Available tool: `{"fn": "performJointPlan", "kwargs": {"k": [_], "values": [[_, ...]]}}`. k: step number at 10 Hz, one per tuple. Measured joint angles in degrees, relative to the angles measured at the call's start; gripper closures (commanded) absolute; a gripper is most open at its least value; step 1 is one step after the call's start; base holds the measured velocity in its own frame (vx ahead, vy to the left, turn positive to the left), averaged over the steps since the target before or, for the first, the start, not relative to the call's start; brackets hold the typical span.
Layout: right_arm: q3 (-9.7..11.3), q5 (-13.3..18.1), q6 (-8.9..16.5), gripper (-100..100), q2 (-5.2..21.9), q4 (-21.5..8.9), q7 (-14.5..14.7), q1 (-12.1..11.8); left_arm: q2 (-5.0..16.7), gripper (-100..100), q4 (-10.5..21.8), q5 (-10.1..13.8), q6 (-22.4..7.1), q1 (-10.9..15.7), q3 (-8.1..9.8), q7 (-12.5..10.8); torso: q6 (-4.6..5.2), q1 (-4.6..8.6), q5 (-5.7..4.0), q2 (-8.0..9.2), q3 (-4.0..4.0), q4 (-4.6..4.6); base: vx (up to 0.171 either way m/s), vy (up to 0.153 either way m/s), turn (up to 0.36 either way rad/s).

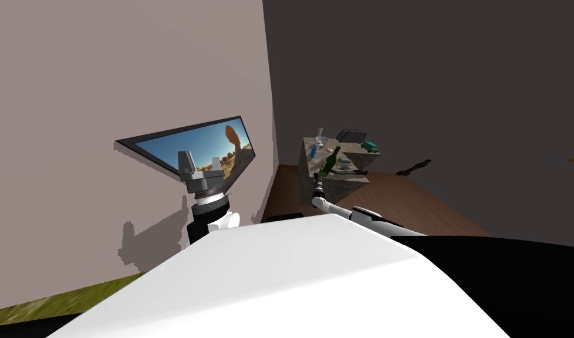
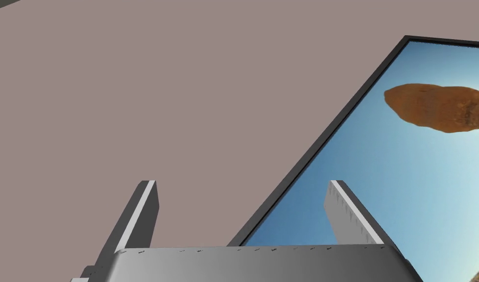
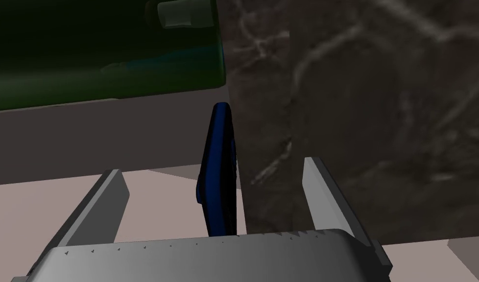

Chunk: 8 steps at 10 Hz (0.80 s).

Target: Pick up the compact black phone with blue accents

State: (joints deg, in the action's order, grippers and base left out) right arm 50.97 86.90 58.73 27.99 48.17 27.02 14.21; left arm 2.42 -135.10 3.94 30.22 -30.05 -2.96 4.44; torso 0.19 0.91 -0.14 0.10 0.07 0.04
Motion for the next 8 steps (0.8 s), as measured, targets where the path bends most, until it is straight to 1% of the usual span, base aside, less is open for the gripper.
{"fn": "performJointPlan", "kwargs": {"k": [1,2,3,4,5,6,7,8], "values": [[0.82,-1.71,1.33,-100,-1.71,-1.43,0.94,1.07,0.00,0,0.00,0.00,0.00,0.01,0.00,0.00,-0.06,0.11,0.00,-0.14,-0.06,0.02,-0.044,-0.129,0.118],[1.27,-3.18,2.12,-100,-2.65,-2.19,1.58,1.76,0.00,0,0.00,0.00,0.00,0.00,0.00,0.00,0.04,0.10,0.07,-0.34,-0.15,0.03,-0.050,-0.142,0.166],[1.94,-4.97,3.33,-100,-4.09,-3.36,2.70,2.75,0.00,0,0.00,0.00,0.00,0.00,0.00,0.00,-0.07,0.17,0.08,-0.47,-0.19,0.09,-0.045,-0.119,0.130],[2.41,-6.32,4.09,-100,-4.97,-4.04,3.34,3.43,0.00,0,0.00,0.00,0.00,0.00,0.00,0.00,0.02,0.19,0.16,-0.62,-0.23,0.14,-0.045,-0.147,0.195],[3.13,-8.09,5.27,-100,-6.31,-5.27,4.28,4.38,0.00,0,0.00,0.00,0.00,0.00,0.00,0.00,-0.11,0.33,0.17,-0.77,-0.26,0.25,-0.056,-0.123,0.163],[3.54,-9.44,6.08,-100,-7.10,-5.74,5.03,5.02,0.00,0,0.00,0.00,0.00,0.00,0.00,0.00,-0.05,0.32,0.25,-0.87,-0.27,0.32,-0.076,-0.135,0.216],[4.26,-11.12,7.27,-100,-8.70,-7.76,5.69,6.38,0.00,0,0.00,0.00,0.00,0.00,0.00,0.00,-0.20,0.35,0.25,-0.93,-0.26,0.40,-0.050,-0.123,0.120],[4.65,-12.45,8.08,-100,-9.46,-8.16,6.40,7.05,0.00,0,0.00,0.00,0.00,-0.01,0.00,0.00,-0.14,0.31,0.30,-1.05,-0.30,0.43,-0.052,-0.162,0.179]]}}
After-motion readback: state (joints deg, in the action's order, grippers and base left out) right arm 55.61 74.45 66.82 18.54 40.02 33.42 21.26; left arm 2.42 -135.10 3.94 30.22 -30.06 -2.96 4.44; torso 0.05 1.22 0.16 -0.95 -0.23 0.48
